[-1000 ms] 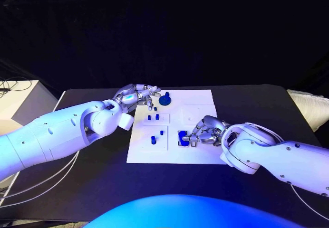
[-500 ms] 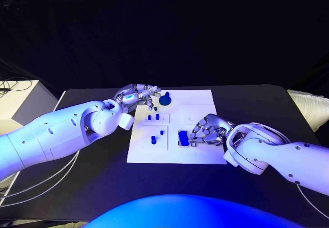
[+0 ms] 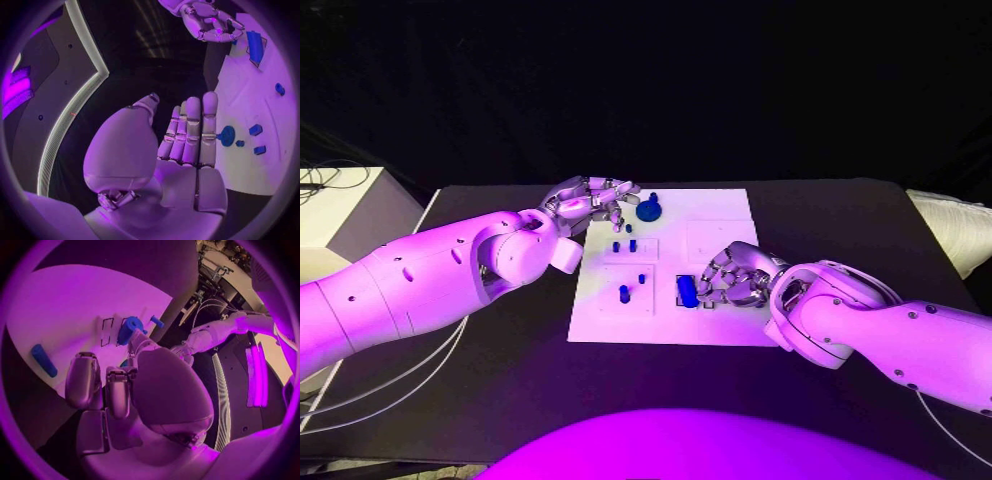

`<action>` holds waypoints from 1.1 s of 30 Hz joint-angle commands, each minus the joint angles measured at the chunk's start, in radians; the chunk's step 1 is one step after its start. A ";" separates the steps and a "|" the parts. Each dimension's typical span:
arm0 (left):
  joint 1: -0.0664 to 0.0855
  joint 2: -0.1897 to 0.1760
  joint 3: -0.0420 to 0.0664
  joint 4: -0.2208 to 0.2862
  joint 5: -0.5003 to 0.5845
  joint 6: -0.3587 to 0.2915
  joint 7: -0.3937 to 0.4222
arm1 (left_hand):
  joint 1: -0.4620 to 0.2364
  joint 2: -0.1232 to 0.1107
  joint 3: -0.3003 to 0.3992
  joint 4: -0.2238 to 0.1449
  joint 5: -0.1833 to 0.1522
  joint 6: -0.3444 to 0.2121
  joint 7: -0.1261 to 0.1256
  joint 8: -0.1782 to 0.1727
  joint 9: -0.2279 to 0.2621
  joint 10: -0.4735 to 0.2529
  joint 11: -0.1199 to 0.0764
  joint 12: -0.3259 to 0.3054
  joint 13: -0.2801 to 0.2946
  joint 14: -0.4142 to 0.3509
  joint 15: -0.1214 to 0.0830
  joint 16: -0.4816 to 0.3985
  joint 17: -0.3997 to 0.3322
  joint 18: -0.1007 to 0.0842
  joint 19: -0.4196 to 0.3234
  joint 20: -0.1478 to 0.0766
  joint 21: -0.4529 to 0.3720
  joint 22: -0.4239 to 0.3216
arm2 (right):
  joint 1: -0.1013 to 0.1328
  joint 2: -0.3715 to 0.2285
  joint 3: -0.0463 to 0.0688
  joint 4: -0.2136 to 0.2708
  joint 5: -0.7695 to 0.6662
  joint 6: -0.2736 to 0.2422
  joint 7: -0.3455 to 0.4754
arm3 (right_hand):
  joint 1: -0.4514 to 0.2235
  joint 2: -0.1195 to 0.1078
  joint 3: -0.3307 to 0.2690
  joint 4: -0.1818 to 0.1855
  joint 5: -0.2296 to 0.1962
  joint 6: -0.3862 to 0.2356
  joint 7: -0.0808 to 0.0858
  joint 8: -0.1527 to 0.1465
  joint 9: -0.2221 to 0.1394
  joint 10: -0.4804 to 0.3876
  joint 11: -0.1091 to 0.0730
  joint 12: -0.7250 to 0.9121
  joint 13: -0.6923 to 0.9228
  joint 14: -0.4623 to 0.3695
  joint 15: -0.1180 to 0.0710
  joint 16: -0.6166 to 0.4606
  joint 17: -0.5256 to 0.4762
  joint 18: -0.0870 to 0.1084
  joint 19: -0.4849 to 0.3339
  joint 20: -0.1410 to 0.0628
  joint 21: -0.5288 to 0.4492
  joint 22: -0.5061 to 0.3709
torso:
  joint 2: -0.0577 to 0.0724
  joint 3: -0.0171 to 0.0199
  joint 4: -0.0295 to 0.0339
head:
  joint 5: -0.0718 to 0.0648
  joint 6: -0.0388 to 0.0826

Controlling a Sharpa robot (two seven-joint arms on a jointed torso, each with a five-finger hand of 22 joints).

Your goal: Assemble the parts on the task board

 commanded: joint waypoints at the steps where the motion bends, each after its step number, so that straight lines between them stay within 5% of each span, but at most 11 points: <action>1: 0.000 0.001 0.001 0.003 -0.002 0.018 0.005 | 0.005 0.009 -0.003 0.001 -0.005 -0.005 -0.001 0.006 0.001 -0.007 -0.002 0.005 0.001 -0.007 -0.001 -0.005 0.001 0.009 -0.008 0.003 -0.005 -0.001 | -0.005 0.010 0.000 -0.010 -0.048 -0.019 -0.026 | -0.008 -0.029 0.052 0.001 0.002 -0.006 -0.008 0.014 0.007 0.104 -0.007 0.006 0.263 0.102 -0.009 0.003 0.259 -0.008 0.005 -0.008 0.005 0.059 | 0.000 0.0008 -0.0012 | 0.002 0.000; 8: 0.000 0.000 0.001 0.003 -0.002 0.018 0.004 | 0.005 0.009 -0.003 0.001 -0.005 -0.005 -0.001 0.006 0.001 -0.007 -0.002 0.005 0.001 -0.007 -0.001 -0.005 0.001 0.009 -0.008 0.003 -0.005 -0.001 | -0.014 0.029 -0.001 -0.024 -0.060 -0.031 -0.039 | -0.038 -0.076 0.158 0.000 -0.004 -0.011 -0.008 0.042 0.013 0.104 -0.008 0.006 0.263 0.102 -0.009 0.003 0.259 -0.008 0.005 -0.009 0.002 0.064 | 0.001 0.0019 -0.0011 | 0.002 0.000; 17: 0.000 0.001 0.001 0.002 -0.003 0.021 0.003 | 0.005 0.009 -0.003 0.001 -0.005 -0.005 -0.001 0.006 0.001 -0.007 -0.002 0.005 0.001 -0.007 -0.001 -0.005 0.001 0.009 -0.008 0.003 -0.005 -0.001 | -0.016 0.044 -0.001 -0.045 -0.075 -0.068 -0.055 | -0.073 -0.102 0.238 -0.015 -0.002 -0.017 -0.009 0.074 0.027 0.104 -0.009 0.006 0.263 0.101 -0.010 0.002 0.258 -0.008 0.007 -0.010 0.001 0.068 | 0.000 0.0029 -0.0018 | 0.001 0.000; 33: 0.000 -0.001 0.001 0.003 -0.004 0.023 0.001 | 0.006 0.011 -0.004 0.003 -0.004 -0.006 -0.001 0.007 0.001 -0.008 -0.002 0.006 0.002 -0.007 -0.001 -0.006 0.002 0.009 -0.008 0.003 -0.005 -0.001 | -0.018 0.054 -0.001 -0.046 -0.055 -0.046 -0.027 | -0.111 -0.126 0.277 -0.025 -0.006 -0.021 -0.011 0.094 0.033 0.104 -0.010 0.006 0.263 0.101 -0.011 0.001 0.255 -0.008 0.006 -0.010 -0.003 0.069 | 0.000 0.0012 -0.0019 | 0.001 0.000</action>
